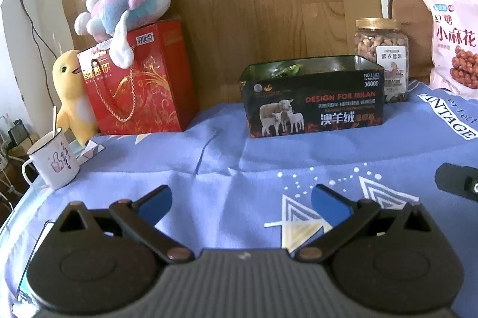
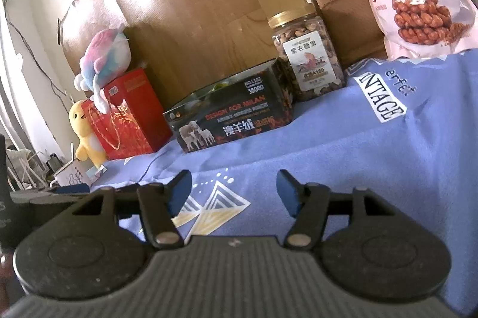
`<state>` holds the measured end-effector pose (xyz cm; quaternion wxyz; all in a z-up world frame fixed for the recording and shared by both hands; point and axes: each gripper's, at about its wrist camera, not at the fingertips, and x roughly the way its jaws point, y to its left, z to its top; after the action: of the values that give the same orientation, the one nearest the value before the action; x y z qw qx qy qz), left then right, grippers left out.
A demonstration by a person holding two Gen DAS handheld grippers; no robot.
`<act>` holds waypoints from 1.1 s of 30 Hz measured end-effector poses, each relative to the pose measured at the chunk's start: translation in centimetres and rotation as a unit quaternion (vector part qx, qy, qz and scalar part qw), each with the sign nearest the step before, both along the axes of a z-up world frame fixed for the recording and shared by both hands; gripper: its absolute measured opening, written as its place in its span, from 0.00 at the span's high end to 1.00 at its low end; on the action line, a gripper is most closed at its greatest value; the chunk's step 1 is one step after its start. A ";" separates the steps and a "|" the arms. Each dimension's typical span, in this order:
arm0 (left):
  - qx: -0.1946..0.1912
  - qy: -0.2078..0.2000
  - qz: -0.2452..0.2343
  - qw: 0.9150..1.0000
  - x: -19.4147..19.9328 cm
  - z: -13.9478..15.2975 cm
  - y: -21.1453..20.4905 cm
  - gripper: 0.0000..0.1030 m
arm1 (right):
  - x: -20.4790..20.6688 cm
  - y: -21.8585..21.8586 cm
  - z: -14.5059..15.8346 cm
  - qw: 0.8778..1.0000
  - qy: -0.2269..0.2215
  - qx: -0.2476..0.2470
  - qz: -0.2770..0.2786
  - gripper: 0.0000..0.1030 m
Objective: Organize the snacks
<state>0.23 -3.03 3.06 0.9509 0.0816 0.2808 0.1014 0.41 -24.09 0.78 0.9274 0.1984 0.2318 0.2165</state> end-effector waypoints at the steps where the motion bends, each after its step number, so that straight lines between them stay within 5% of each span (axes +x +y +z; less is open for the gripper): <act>1: -0.001 0.000 -0.001 1.000 0.0 -0.1 0.0 0.00 | 0.0 0.0 0.0 1.000 0.001 0.001 0.000 0.37; 33: -0.076 -0.015 -0.034 0.996 2.0 -1.7 0.2 0.00 | 0.1 -0.2 0.0 1.000 -0.008 -0.004 -0.021 0.36</act>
<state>2.18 -2.88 1.35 0.9615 0.0168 0.2700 0.0488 0.56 -24.27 0.78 0.9342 0.1977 0.2215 0.1976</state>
